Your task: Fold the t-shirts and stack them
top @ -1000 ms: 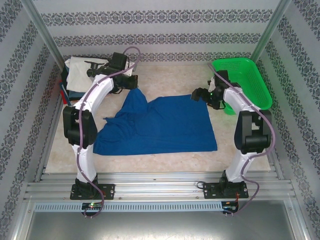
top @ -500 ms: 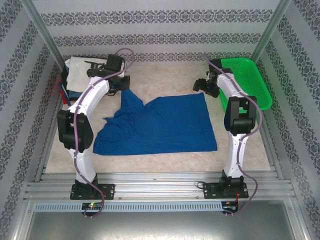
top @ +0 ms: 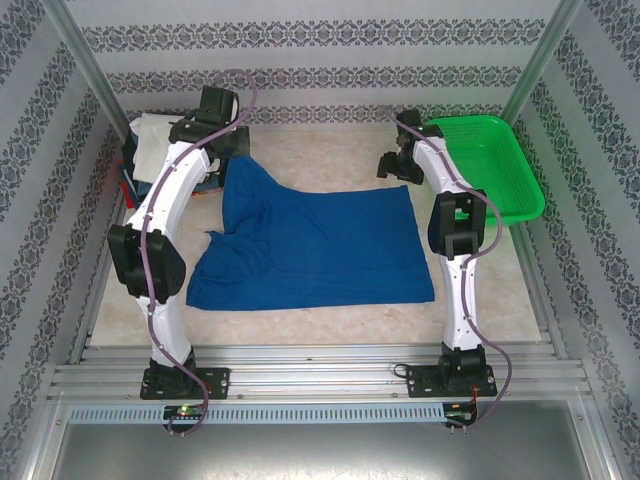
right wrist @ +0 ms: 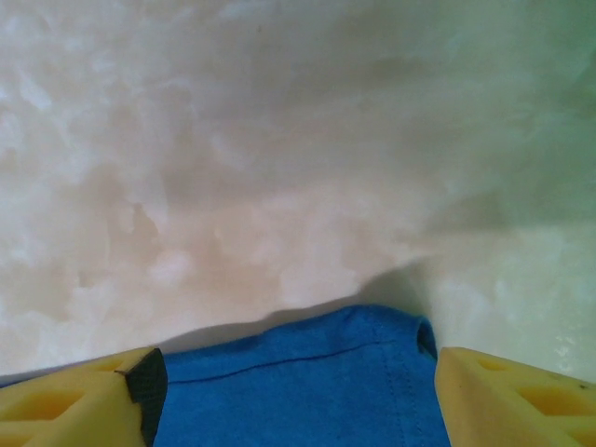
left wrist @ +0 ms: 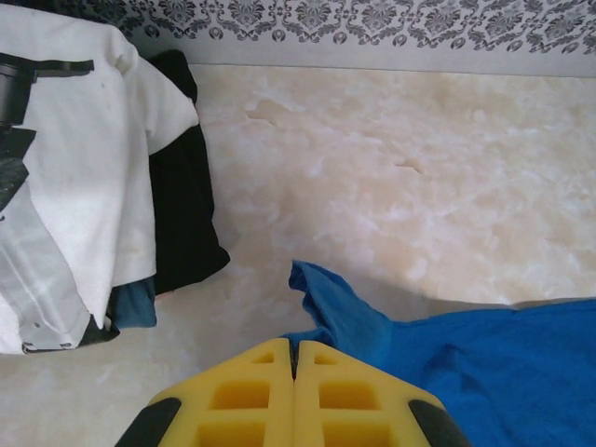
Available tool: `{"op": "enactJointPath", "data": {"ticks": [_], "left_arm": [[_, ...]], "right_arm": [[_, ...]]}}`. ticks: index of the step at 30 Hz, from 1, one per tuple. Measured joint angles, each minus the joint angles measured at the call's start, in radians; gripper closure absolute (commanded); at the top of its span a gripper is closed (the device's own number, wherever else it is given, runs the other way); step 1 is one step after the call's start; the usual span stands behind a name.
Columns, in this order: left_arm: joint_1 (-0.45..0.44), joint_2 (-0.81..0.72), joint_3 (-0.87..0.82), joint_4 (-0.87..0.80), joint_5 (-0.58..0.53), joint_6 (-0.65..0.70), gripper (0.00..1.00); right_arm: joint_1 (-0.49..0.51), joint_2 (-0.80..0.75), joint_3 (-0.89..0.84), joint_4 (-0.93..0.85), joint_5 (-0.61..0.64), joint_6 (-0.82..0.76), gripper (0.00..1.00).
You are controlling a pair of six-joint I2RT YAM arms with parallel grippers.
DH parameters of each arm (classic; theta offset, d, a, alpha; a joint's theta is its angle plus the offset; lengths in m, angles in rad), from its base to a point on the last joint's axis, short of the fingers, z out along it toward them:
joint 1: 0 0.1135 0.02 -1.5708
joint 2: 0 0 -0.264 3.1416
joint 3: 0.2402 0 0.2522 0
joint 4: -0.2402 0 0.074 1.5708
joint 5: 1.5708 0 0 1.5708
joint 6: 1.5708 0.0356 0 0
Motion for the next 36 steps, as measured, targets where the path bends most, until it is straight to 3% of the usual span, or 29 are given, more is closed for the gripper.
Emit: {"op": "enactJointPath", "data": {"ticks": [13,20,24,31,36], "left_arm": [[0.004,0.059,0.015,-0.029,-0.032,0.000,1.00],[0.009,0.059,0.014,-0.029,-0.044,0.000,1.00],[0.017,0.059,0.010,-0.029,-0.044,0.000,1.00],[0.019,0.059,-0.021,-0.029,-0.043,0.000,1.00],[0.031,0.059,-0.042,-0.029,-0.043,-0.003,1.00]], "right_arm": [[0.007,0.045,0.004,-0.053,0.079,-0.012,0.30],[0.007,0.112,0.110,-0.089,0.086,-0.024,0.38],[0.007,0.149,0.178,-0.114,0.098,-0.031,0.50],[0.006,0.162,0.208,-0.146,0.106,-0.031,0.98],[-0.004,0.162,0.207,-0.145,0.106,-0.025,1.00]]}}
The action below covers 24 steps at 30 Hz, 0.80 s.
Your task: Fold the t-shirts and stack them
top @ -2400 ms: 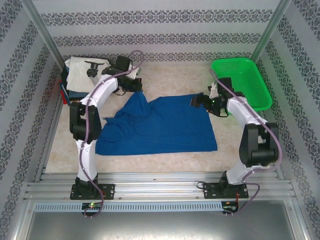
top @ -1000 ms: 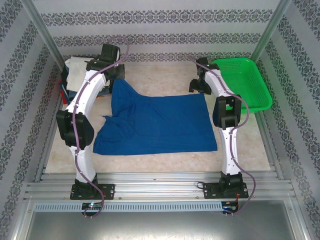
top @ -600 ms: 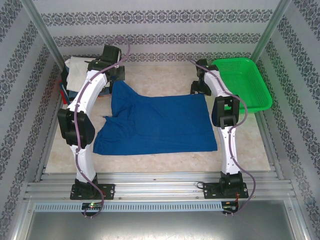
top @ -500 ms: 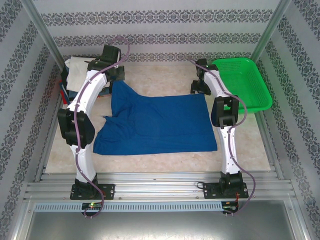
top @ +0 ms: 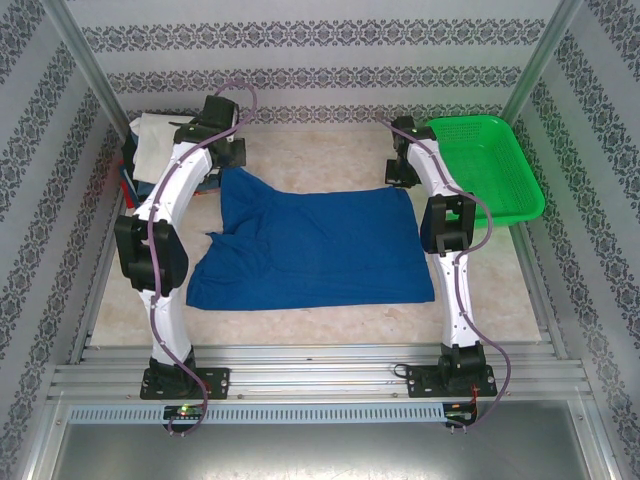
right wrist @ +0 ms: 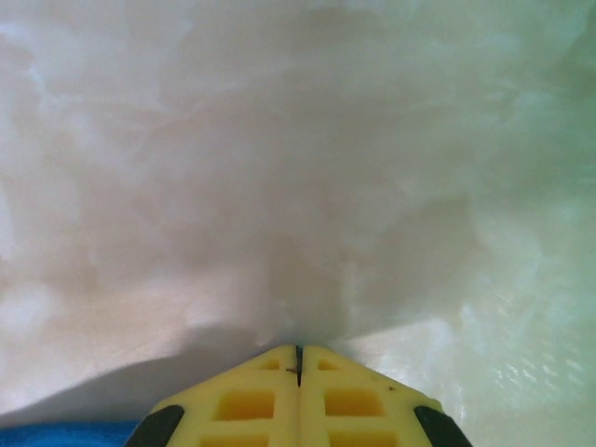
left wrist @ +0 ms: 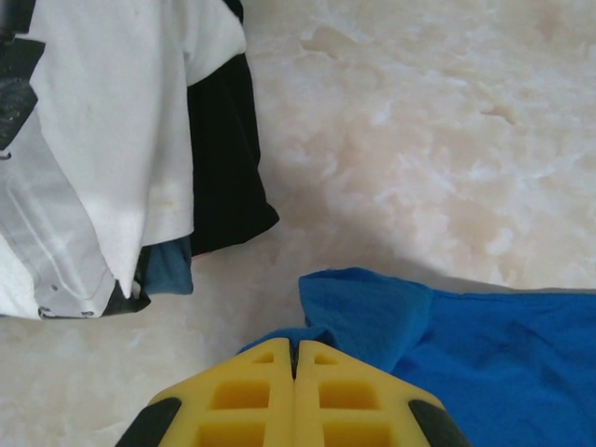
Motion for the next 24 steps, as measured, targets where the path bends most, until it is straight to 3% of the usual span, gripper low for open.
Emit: {"op": "enactJointPath", "data": {"ticks": [5,15,24], "left_arm": [[0.012,-0.001,0.000,0.002,0.003,0.000,1.00],[0.013,-0.039,-0.031,0.061,0.018,0.006,1.00],[0.021,-0.053,-0.037,0.106,0.045,0.008,1.00]], "right_arm": [[-0.028,-0.050,-0.090,0.057,0.004,0.000,1.00],[-0.095,-0.292,-0.290,0.204,0.010,0.022,1.00],[-0.114,-0.314,-0.301,0.246,-0.001,0.024,1.00]]}}
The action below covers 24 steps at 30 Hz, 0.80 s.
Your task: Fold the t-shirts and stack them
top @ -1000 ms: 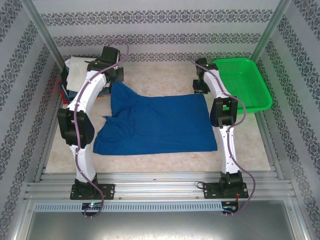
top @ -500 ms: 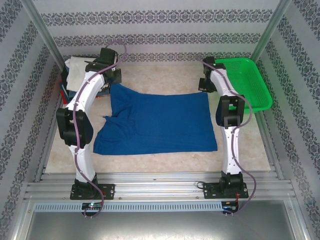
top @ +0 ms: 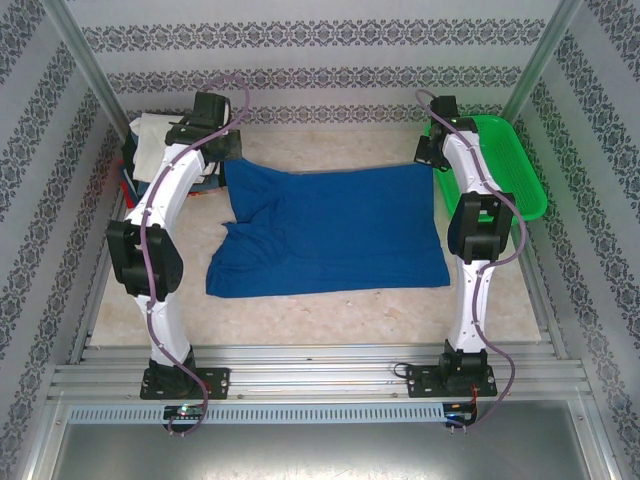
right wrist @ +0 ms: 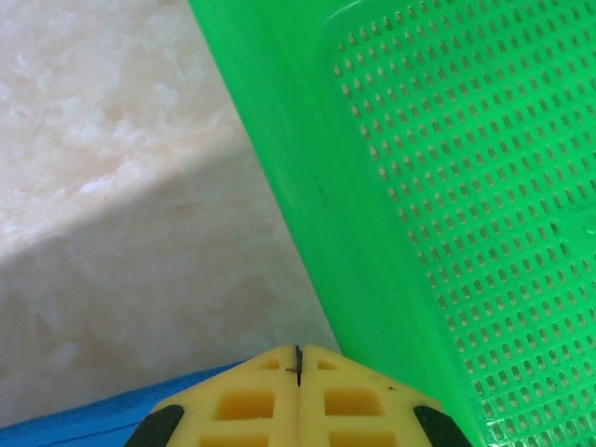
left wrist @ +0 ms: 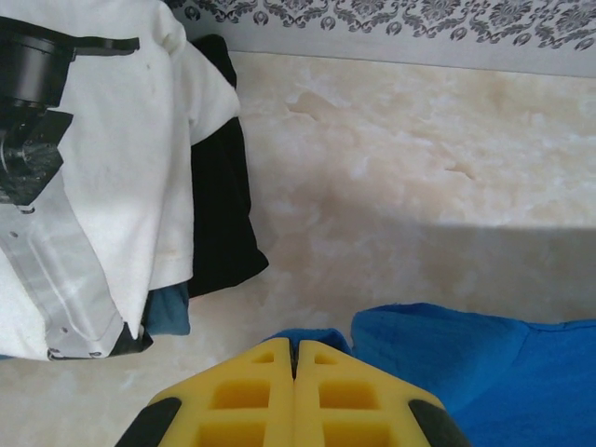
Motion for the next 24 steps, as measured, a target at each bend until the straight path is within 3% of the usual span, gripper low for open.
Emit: {"op": "enactJointPath", "data": {"ticks": [12,24], "left_arm": [[0.002,-0.031,-0.032,0.023,0.038,0.000,1.00],[0.002,-0.360,-0.411,0.095,0.087,-0.068,1.00]], "right_arm": [[-0.002,-0.050,-0.145,0.080,-0.019,0.006,1.00],[-0.040,-0.261,-0.454,0.193,-0.067,0.019,1.00]]}}
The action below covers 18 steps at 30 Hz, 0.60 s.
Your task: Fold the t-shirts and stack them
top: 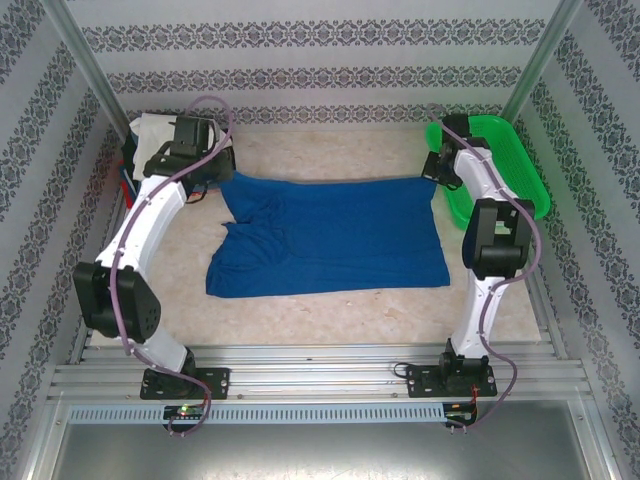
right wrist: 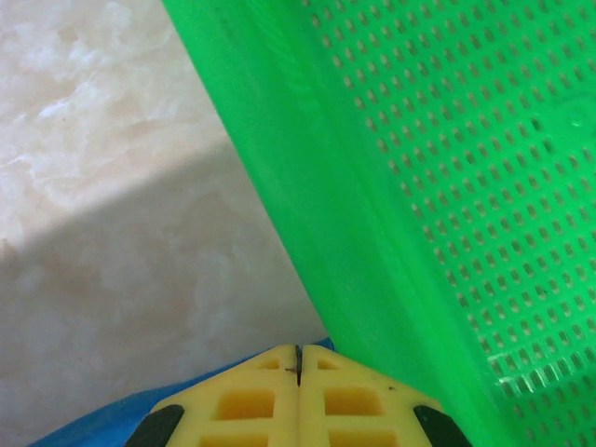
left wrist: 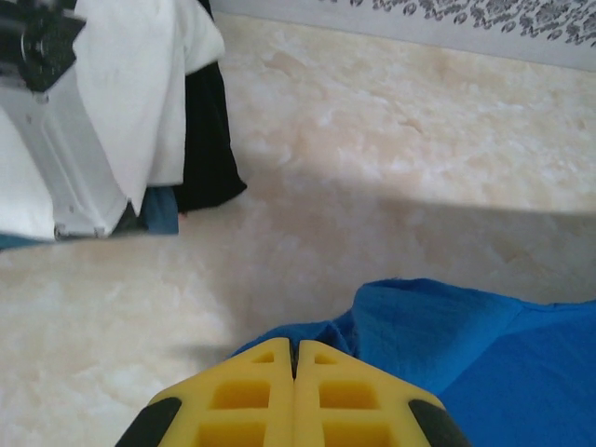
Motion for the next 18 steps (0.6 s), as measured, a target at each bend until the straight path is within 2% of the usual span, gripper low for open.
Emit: {"op": "enactJointPath", "data": {"ticks": [8,18], "left_arm": [[0.000,-0.176,-0.262,0.050,0.037,-0.093,1.00],[-0.008,-0.373,-0.507,0.063,0.044,-0.217,1.00]], "right_arm": [[-0.005,-0.114,-0.167,0.043,-0.016,0.002,1.00],[-0.005,-0.249,-0.407,0.063,-0.016,0.002,1.00]]}}
